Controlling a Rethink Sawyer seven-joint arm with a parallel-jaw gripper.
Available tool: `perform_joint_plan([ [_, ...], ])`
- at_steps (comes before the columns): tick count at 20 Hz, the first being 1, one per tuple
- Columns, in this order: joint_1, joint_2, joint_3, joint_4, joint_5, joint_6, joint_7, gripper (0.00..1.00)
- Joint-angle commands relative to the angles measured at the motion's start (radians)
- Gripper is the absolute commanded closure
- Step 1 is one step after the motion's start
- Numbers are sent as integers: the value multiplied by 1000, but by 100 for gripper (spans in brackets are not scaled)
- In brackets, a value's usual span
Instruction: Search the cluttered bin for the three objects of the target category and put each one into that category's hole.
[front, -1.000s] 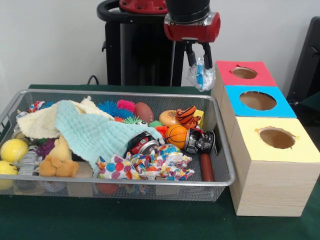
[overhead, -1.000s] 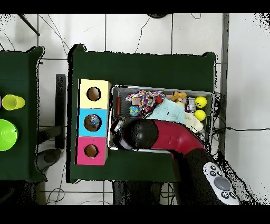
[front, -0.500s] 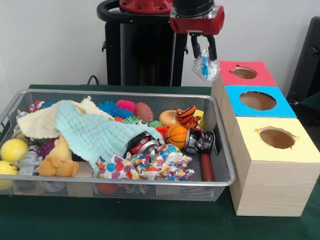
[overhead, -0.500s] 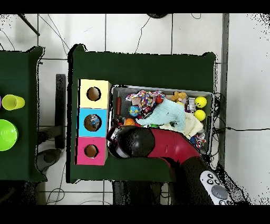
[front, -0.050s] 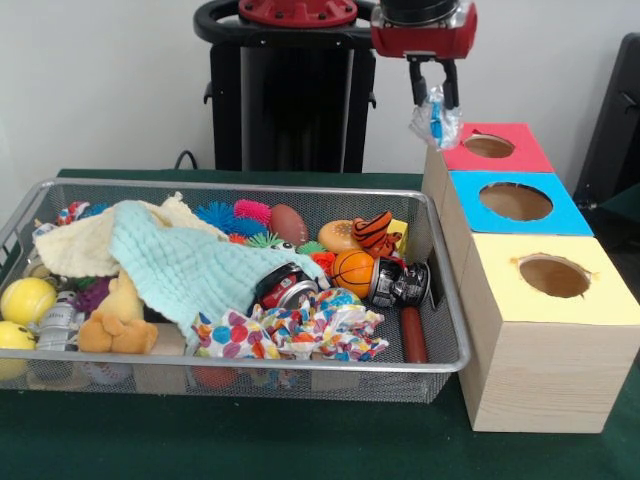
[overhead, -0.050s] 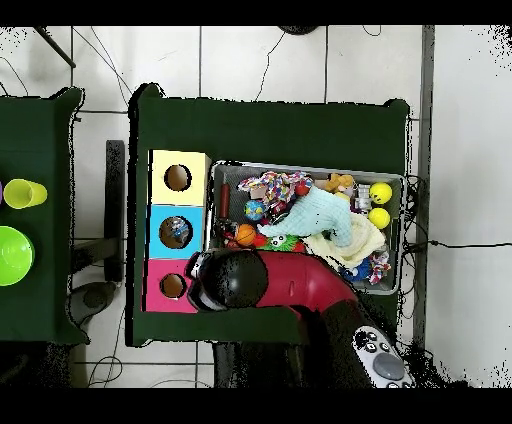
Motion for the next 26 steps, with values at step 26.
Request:
perform_joint_plan([
  [26,172,129,-164,-115,-25,-146,143,100],
])
